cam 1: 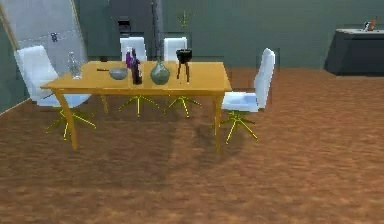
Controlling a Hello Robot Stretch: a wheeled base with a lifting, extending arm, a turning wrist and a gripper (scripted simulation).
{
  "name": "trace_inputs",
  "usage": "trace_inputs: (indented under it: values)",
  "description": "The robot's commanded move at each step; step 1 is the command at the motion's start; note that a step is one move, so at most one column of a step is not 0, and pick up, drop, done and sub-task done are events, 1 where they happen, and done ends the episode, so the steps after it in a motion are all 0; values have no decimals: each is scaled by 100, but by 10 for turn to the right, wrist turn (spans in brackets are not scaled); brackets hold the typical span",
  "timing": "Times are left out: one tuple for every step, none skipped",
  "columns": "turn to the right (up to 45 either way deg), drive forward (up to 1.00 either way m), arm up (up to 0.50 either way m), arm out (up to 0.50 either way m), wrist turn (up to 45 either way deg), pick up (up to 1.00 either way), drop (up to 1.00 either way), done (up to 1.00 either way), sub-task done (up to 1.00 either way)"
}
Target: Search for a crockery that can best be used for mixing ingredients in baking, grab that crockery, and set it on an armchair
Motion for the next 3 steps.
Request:
trace_inputs:
  values:
    - [0,5,0,0,0,0,0,0,0]
    - [0,100,0,0,0,0,0,0,0]
    - [-450,0,0,0,0,0,0,0,0]
